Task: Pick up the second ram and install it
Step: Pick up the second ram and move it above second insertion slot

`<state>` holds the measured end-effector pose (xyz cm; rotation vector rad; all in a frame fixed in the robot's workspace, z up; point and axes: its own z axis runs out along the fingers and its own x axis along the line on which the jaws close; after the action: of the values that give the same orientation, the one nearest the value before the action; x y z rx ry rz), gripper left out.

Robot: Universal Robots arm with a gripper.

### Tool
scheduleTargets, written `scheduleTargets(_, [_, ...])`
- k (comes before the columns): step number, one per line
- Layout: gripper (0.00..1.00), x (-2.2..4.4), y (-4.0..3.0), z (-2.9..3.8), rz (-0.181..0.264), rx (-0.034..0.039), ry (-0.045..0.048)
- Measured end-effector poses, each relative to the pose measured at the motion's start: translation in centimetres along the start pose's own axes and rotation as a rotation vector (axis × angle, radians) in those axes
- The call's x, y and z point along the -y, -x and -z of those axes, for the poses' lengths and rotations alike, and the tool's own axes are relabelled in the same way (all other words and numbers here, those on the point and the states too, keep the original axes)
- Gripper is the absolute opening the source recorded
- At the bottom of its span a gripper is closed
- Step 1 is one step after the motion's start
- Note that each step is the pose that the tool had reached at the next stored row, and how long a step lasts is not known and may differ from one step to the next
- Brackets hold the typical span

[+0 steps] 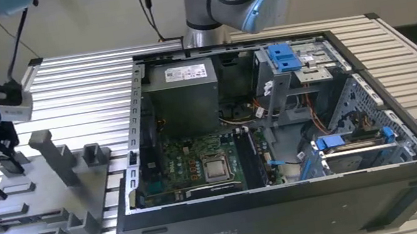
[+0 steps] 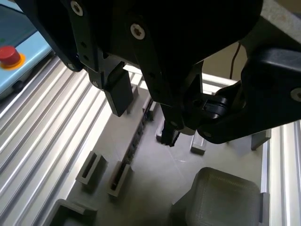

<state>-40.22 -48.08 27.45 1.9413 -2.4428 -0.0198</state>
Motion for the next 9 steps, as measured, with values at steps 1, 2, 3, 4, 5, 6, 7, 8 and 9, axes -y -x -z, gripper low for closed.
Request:
scheduleTargets(1, [0.54,0.0,0.0,-0.08,0.0,-0.0001,0.0001])
scheduleTargets(2, [0.54,0.0,0.0,-0.19,0.0,-0.0002,0.0002])
scheduleTargets(3, [0.54,0.01,0.0,-0.34,0.0,-0.0002,0.0001])
scheduleTargets(4, [0.54,0.01,-0.01,-0.5,0.0,-0.0001,-0.0001])
scheduleTargets(5, [0.54,0.0,-0.02,-0.69,0.001,0.0,-0.0004])
scheduleTargets(6, [0.54,0.02,-0.07,-0.86,0.002,-0.0002,-0.0005])
scheduleTargets(7, [0.54,0.05,-0.16,-1.04,0.004,-0.0002,-0.0009])
scheduleTargets(8, [0.54,0.09,-0.31,-1.21,0.005,0.0001,-0.0014])
scheduleTargets(9, [0.54,0.14,-0.51,-1.38,0.007,0.0007,-0.002])
